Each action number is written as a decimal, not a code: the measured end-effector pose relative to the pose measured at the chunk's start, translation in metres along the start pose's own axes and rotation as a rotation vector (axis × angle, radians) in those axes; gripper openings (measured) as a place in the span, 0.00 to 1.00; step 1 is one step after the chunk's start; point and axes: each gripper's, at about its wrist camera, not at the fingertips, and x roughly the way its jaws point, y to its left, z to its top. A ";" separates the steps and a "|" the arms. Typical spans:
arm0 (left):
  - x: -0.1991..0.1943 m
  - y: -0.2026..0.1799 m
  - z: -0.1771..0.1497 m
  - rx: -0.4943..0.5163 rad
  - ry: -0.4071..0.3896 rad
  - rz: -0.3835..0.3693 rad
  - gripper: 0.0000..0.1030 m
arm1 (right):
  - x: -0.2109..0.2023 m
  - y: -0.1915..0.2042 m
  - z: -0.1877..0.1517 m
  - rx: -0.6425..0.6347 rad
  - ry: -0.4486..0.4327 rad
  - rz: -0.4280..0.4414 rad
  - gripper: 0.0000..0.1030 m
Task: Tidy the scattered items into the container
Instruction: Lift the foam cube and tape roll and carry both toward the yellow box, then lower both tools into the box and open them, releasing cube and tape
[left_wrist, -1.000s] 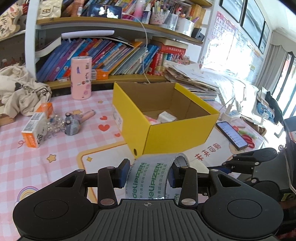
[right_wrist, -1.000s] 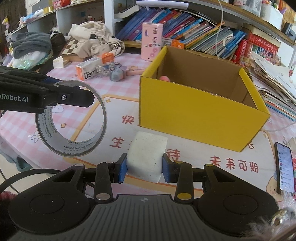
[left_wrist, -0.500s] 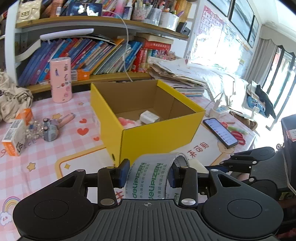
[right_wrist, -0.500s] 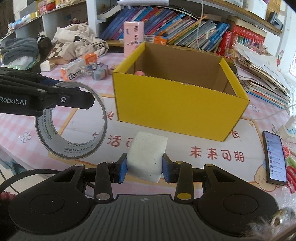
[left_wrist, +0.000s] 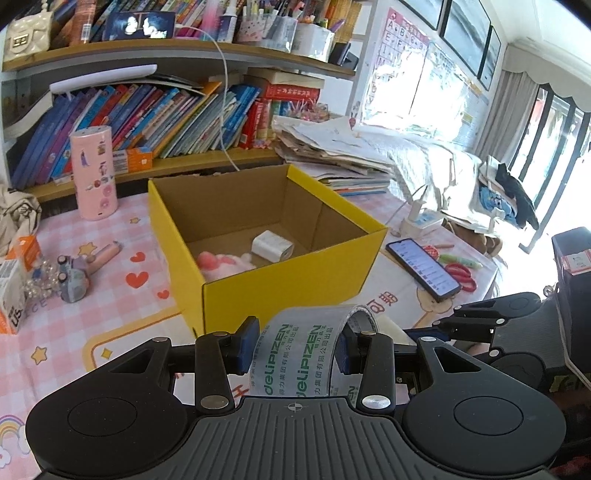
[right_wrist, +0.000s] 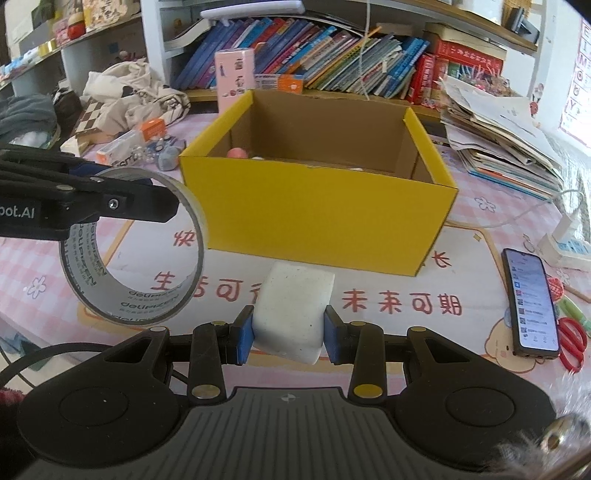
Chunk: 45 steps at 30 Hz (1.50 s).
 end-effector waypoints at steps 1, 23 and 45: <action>0.001 -0.001 0.002 0.000 0.000 -0.003 0.39 | -0.001 -0.003 0.001 0.005 -0.003 -0.001 0.34; 0.028 -0.037 0.057 0.061 -0.078 -0.001 0.39 | -0.027 -0.061 0.050 -0.017 -0.143 0.051 0.34; 0.105 0.021 0.110 -0.027 -0.039 0.234 0.39 | 0.088 -0.098 0.153 -0.255 -0.069 0.155 0.34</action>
